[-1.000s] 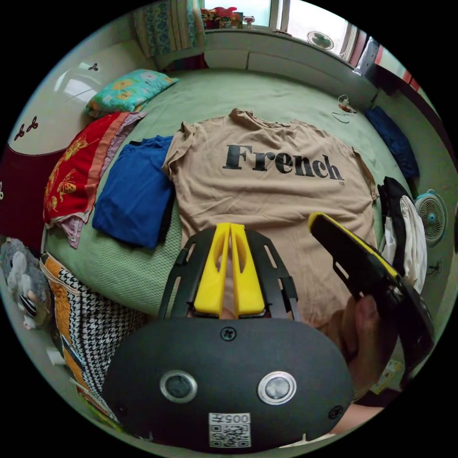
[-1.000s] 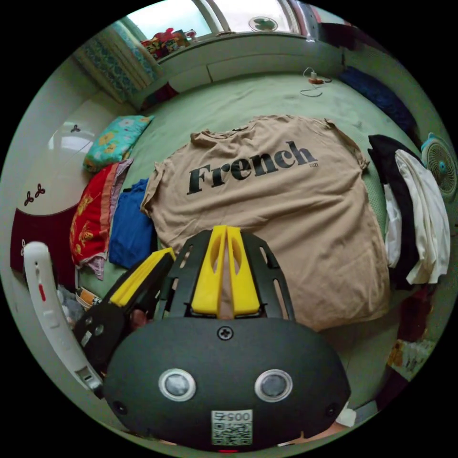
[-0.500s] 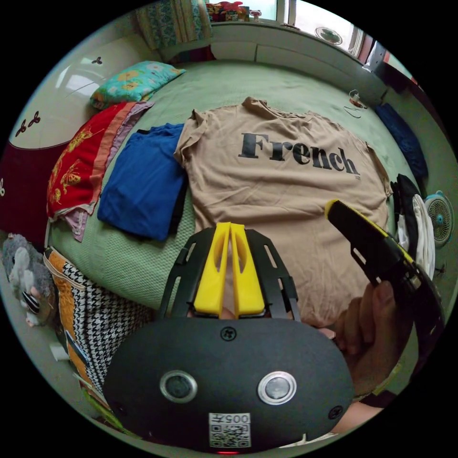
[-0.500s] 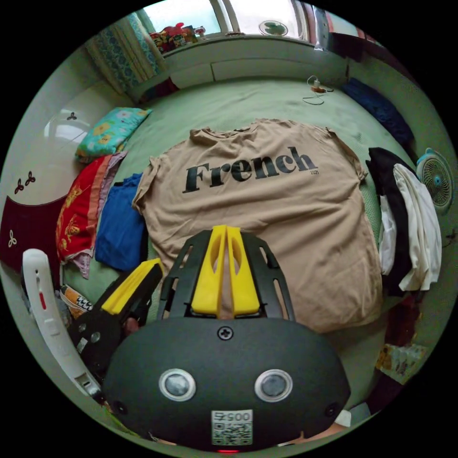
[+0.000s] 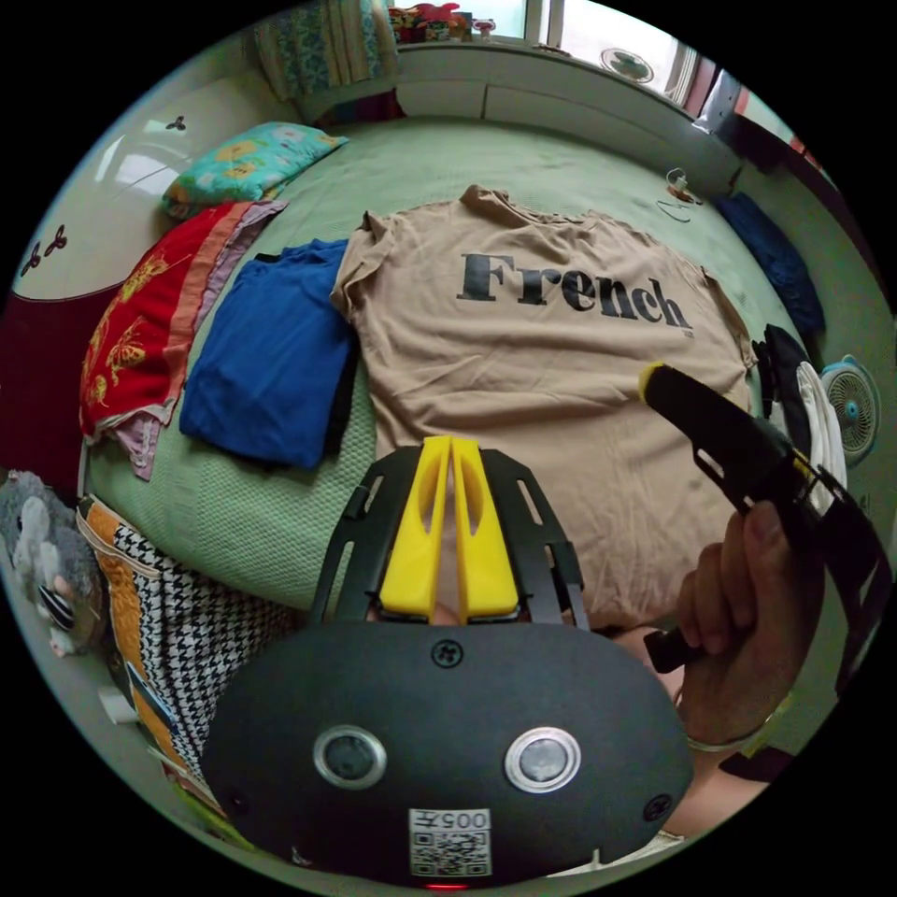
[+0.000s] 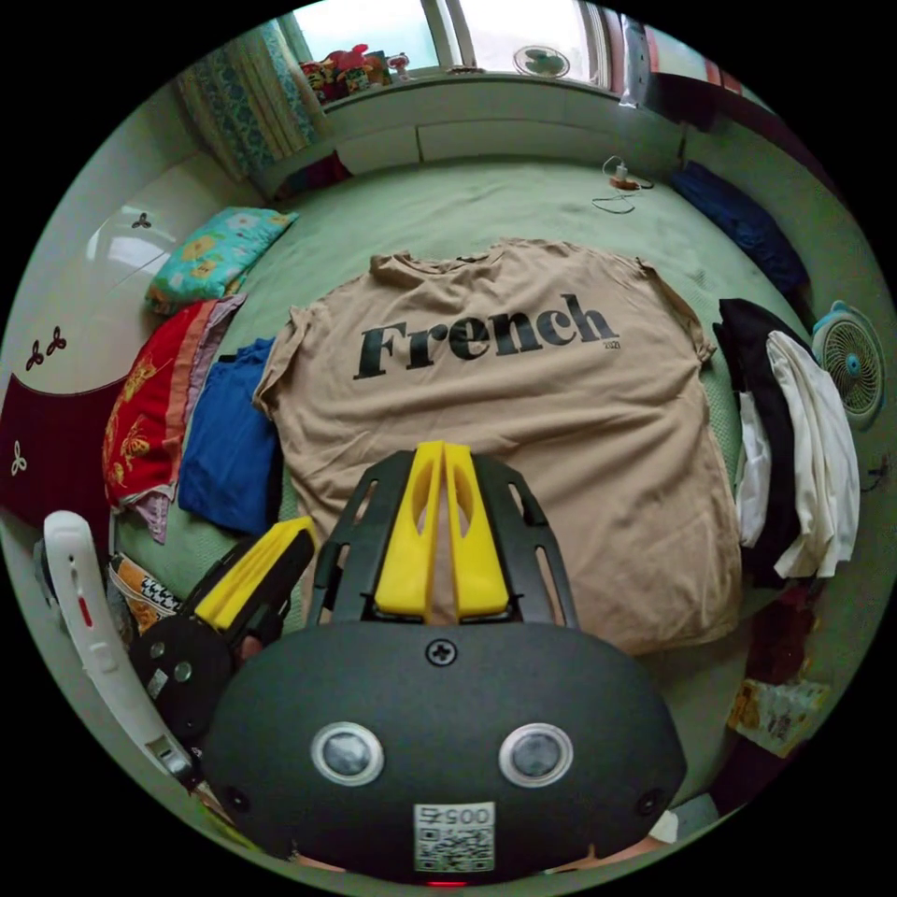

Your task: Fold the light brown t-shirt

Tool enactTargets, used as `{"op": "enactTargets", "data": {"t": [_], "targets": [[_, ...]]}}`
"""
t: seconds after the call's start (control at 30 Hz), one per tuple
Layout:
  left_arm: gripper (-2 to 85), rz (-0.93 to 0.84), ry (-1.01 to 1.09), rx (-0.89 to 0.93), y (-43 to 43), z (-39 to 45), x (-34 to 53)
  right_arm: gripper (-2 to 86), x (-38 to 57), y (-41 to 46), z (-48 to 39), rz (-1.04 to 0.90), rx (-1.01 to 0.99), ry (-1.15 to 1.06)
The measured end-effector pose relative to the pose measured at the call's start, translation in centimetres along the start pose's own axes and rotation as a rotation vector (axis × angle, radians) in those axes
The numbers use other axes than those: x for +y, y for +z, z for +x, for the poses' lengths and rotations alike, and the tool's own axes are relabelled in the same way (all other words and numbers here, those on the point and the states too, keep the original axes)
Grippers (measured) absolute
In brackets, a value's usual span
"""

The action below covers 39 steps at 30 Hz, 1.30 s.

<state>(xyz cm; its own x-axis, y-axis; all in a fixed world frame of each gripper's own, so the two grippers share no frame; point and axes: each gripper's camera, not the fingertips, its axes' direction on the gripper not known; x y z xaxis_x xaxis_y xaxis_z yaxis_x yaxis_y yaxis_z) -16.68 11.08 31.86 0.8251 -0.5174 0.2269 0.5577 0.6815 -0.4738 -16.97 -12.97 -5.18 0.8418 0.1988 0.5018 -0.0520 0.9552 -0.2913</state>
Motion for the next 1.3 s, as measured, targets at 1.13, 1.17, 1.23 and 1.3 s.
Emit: {"op": "enactTargets", "data": {"t": [1.13, 1.17, 1.23, 1.3], "targets": [[-0.1, 0.031, -0.087, 0.116, 2.3, -6.9, 0.4, -1.3, -0.4, 3.6, 0.3, -0.040, 0.046, -0.113], [-0.1, 0.032, -0.088, 0.117, 2.3, -7.0, 0.4, -1.3, -0.4, 3.7, 0.5, -0.039, 0.045, -0.114], [-0.2, 0.035, -0.095, 0.125, 2.5, -7.5, 0.5, -1.3, -0.4, 3.8, 0.7, -0.034, 0.046, -0.116], [-0.2, 0.033, -0.100, 0.126, 2.7, -7.9, 0.6, -1.3, -0.4, 3.9, 1.0, -0.030, 0.044, -0.116]]}}
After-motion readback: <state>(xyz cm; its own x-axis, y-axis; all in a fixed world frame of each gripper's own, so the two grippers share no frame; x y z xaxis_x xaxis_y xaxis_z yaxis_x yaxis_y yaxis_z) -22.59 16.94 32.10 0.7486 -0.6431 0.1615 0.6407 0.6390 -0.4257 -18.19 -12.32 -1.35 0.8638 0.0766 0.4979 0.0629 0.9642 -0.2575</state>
